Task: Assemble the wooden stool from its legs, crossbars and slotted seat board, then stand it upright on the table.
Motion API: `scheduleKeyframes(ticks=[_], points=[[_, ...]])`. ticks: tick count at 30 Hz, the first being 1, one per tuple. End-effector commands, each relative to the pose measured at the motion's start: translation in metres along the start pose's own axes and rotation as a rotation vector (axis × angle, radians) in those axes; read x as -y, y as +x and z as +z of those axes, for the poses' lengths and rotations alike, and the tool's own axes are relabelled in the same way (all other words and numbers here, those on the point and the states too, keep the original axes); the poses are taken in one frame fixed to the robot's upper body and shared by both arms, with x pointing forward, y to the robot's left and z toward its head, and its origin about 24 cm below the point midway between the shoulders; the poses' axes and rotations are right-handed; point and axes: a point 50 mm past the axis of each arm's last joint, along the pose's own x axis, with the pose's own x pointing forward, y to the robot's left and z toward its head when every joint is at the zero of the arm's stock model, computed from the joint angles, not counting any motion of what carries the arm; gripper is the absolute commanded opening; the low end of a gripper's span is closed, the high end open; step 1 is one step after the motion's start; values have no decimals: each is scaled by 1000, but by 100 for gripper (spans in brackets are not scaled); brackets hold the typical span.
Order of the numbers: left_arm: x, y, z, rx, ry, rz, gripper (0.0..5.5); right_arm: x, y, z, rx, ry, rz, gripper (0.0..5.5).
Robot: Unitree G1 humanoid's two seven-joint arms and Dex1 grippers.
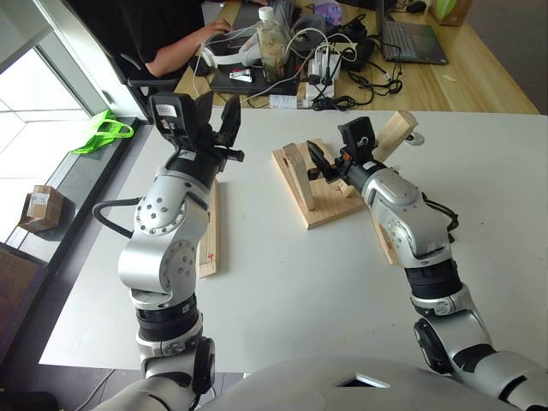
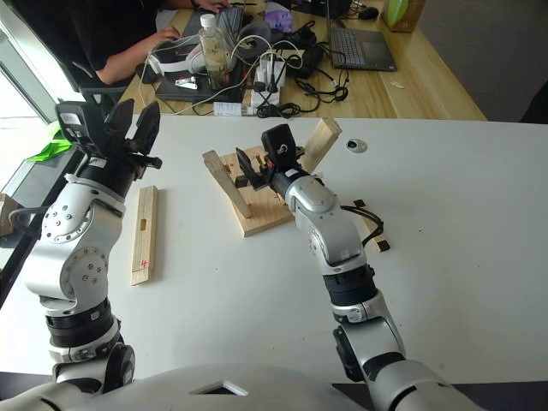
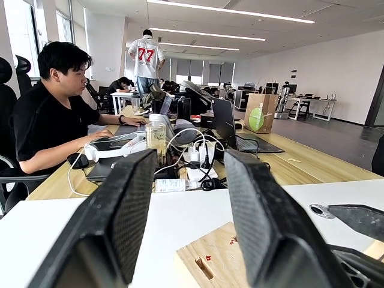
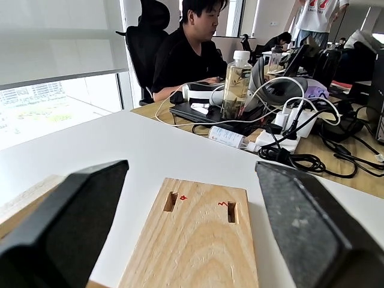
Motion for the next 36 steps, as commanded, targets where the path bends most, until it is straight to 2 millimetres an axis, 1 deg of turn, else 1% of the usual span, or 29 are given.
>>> scheduleKeyframes(ticks=[1,3,5,7,8,10,12,14,15,16,17,18,19,20,21,22,23,24,25,26,27,28,29,32,34,36], points=[[0,4,4,7,0,9,206,6,-10,-42,-162,-43,-27,392],[-1,4,3,6,-1,14,206,6,-8,-35,-109,-35,-29,392],[-2,4,3,7,-4,22,206,8,-7,-19,-13,6,-36,392],[-3,4,4,10,-5,30,206,14,-8,7,128,115,-52,392],[-4,4,5,12,-6,32,206,18,-10,25,217,196,-51,392],[-5,3,5,10,-13,36,206,39,-20,68,432,387,-61,392],[-6,2,2,0,-19,46,206,64,-35,106,614,519,-50,392],[-6,2,0,-8,-19,57,206,82,-51,133,749,606,-18,392],[-7,1,-1,-17,-17,69,206,94,-61,144,809,639,-31,392],[-9,0,-4,-36,-12,93,206,112,-69,147,852,661,-86,392],[-11,-1,-6,-53,-9,112,206,128,-75,145,865,676,-149,392],[-13,-1,-10,-82,-2,133,206,147,-79,135,838,678,-248,392],[-14,-2,-14,-115,2,145,206,165,-80,114,778,688,-354,392],[-14,-3,-19,-148,11,156,206,177,-81,94,707,678,-437,392],[-15,-4,-22,-175,22,168,206,186,-81,73,626,662,-517,392],[-17,-5,-27,-216,28,183,206,187,-77,50,536,649,-542,392],[-18,-6,-31,-243,31,193,206,186,-74,37,482,639,-548,392],[-18,-7,-36,-279,42,198,206,177,-67,21,410,633,-510,392],[-18,-8,-40,-314,53,194,206,167,-60,9,355,619,-469,392],[-16,-9,-43,-338,69,185,206,158,-55,0,312,607,-430,392],[-12,-10,-48,-375,73,165,206,145,-49,-10,269,604,-372,392],[-8,-10,-51,-400,82,147,206,134,-45,-15,243,600,-320,392],[-4,-12,-54,-426,94,130,206,119,-42,-18,227,597,-255,392],[1,-14,-56,-456,115,117,206,90,-40,-18,203,591,-119,392],[2,-14,-53,-456,127,122,206,71,-47,-20,178,595,-51,392],[0,-14,-49,-446,140,148,206,60,-56,-22,158,602,-30,392]])
